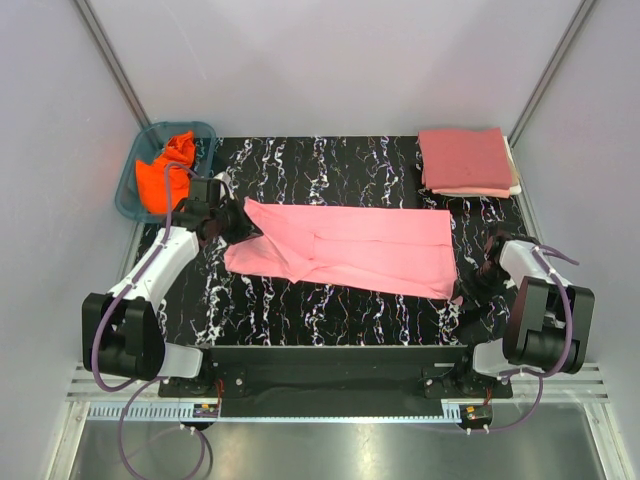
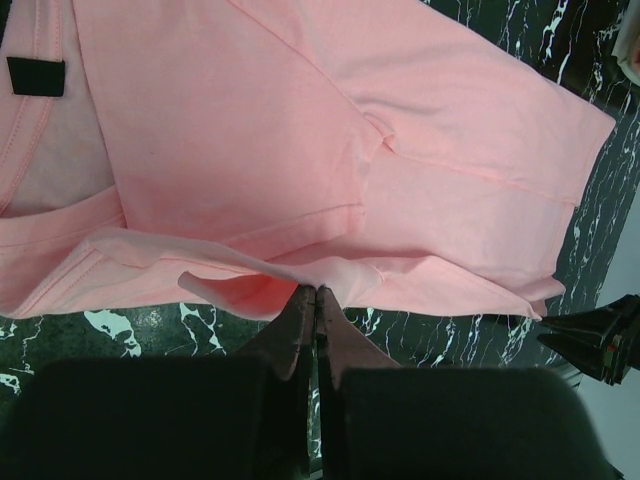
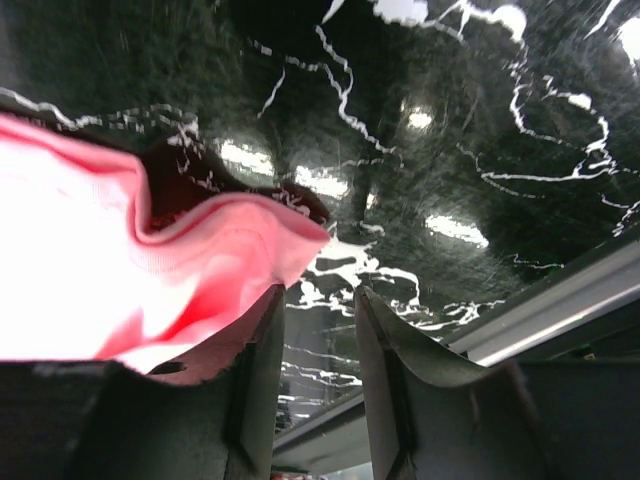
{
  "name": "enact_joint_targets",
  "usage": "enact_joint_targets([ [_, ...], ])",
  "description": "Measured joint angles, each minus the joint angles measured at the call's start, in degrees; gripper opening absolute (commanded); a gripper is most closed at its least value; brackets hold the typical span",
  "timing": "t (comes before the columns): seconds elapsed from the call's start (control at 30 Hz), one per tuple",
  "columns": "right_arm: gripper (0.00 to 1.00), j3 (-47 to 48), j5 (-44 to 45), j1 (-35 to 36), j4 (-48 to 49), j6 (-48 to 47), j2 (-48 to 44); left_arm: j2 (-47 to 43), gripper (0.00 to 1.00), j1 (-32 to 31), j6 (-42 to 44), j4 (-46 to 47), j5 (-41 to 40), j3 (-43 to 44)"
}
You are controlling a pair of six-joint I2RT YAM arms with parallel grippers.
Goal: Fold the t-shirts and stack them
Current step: Fold the tshirt
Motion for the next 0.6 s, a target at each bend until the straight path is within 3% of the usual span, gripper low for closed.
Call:
enact_joint_targets([
  [0.43, 0.39, -0.1, 3.7, 0.0, 3.4, 1.4, 2.7, 0.1, 0.0, 0.0, 0.0, 0.3, 0.2, 0.0],
  [0.53, 0.34, -0.5, 3.6, 0.0, 4.8, 1.2, 3.3, 0.1, 0.0, 0.0, -0.1, 0.3, 0.2, 0.0],
  [0.6, 0.26, -0.5, 3.3, 0.0, 5.3, 1.0, 3.6, 0.1, 0.0, 0.0, -0.1, 0.3, 0.3, 0.0],
])
